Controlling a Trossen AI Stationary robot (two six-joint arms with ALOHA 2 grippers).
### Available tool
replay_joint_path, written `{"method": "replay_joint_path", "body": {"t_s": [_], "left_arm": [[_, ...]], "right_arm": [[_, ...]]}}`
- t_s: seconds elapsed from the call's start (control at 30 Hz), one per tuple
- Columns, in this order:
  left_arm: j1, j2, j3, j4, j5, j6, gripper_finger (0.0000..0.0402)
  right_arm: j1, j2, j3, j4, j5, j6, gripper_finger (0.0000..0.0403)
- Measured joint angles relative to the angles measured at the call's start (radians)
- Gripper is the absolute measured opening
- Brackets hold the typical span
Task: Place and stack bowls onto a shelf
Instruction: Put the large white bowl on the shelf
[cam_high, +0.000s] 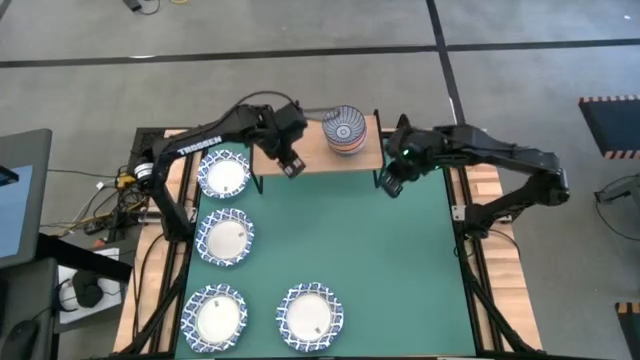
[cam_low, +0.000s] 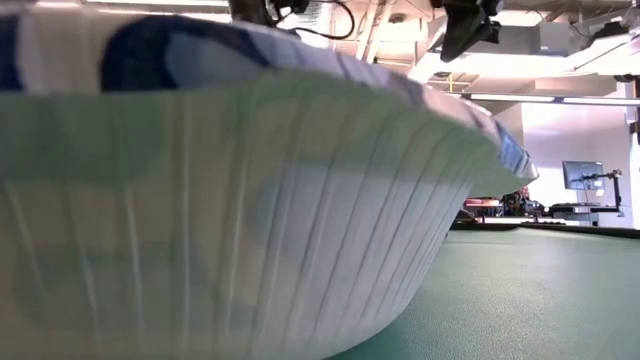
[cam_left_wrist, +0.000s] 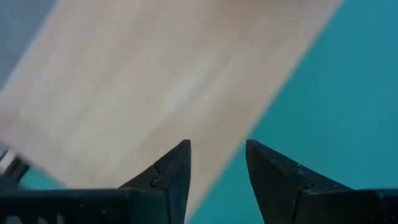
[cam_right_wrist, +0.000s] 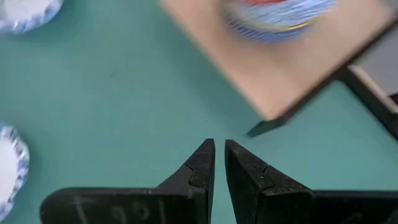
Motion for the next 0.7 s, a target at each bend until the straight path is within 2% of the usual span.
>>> {"method": "replay_joint_path", "body": {"t_s": [0.13, 0.37, 0.47, 0.57, 0.7], "left_arm": [[-0.113, -0.026, -0.028, -0.061, -0.058, -0.103, 0.0138], [-0.333, -0.125, -0.250, 0.012, -0.057, -0.390, 0.0138], [-0.437, -0.158, -0.330, 0.066, -0.012, -0.548, 0.0138], [-0.554, -0.168, -0.367, 0.086, 0.010, -0.669, 0.0138], [-0.690, -0.168, -0.373, 0.086, 0.008, -0.723, 0.0138]], "right_arm": [[0.091, 0.055, 0.000, 0.019, -0.007, -0.018, 0.0066], [0.239, 0.131, -0.018, 0.074, -0.015, -0.009, 0.0066], [0.280, 0.136, -0.094, 0.207, -0.089, -0.009, 0.0072], [0.298, 0.135, -0.208, 0.420, -0.189, 0.014, 0.0088], [0.298, 0.137, -0.371, 0.734, -0.357, 0.152, 0.0126]]}}
